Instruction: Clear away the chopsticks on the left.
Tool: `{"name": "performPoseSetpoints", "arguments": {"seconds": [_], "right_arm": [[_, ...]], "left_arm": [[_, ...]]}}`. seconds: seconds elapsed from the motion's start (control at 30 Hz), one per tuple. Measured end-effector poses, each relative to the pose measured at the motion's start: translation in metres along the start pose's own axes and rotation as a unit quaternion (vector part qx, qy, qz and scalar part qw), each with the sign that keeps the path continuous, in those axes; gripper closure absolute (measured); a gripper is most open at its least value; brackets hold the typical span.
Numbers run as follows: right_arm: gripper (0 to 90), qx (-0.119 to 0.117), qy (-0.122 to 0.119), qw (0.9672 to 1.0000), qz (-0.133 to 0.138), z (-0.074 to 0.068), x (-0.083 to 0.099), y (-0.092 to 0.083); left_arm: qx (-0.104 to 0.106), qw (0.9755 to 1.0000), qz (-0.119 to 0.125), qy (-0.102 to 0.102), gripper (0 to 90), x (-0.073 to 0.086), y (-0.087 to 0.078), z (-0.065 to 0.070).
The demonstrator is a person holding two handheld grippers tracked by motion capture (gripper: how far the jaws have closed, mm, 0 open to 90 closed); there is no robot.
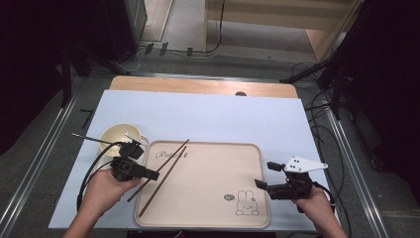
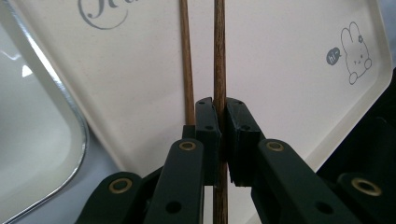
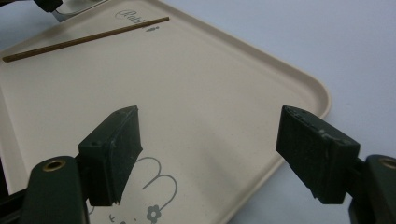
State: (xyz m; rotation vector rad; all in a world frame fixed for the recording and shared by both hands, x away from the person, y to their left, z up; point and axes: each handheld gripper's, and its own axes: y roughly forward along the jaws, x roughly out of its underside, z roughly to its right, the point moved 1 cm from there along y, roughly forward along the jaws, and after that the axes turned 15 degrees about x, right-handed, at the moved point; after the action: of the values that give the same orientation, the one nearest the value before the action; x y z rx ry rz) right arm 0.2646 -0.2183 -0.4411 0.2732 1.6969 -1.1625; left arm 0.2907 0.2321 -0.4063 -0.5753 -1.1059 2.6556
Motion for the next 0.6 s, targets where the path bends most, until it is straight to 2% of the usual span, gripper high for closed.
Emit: {"name": "performPoseSetpoints", "arguments": {"seconds": [0.1, 0.2, 0.33, 0.6], "right_arm": [[22.1, -0.001, 0.001, 1.0000, -0.001, -0.001, 0.000, 0.001], [22.1, -0.001, 0.000, 1.0000, 0.000, -0.001, 0.000, 0.000], [22.1, 0.000, 0.000, 1.0000, -0.001, 0.000, 0.000, -0.001], [22.1, 0.000, -0.003, 1.0000, -0.001, -0.001, 0.000, 0.000]], "left_arm": [[0.004, 1.0000, 0.003, -0.005, 85.2, -0.001, 0.009, 0.002], [-0.006, 0.9999, 0.010, -0.005, 85.2, -0.003, 0.020, 0.005], [-0.003, 0.9997, 0.021, -0.008, 85.0, -0.003, 0.022, 0.005], [-0.006, 0.9999, 0.002, -0.009, 84.9, -0.001, 0.043, 0.008]]}}
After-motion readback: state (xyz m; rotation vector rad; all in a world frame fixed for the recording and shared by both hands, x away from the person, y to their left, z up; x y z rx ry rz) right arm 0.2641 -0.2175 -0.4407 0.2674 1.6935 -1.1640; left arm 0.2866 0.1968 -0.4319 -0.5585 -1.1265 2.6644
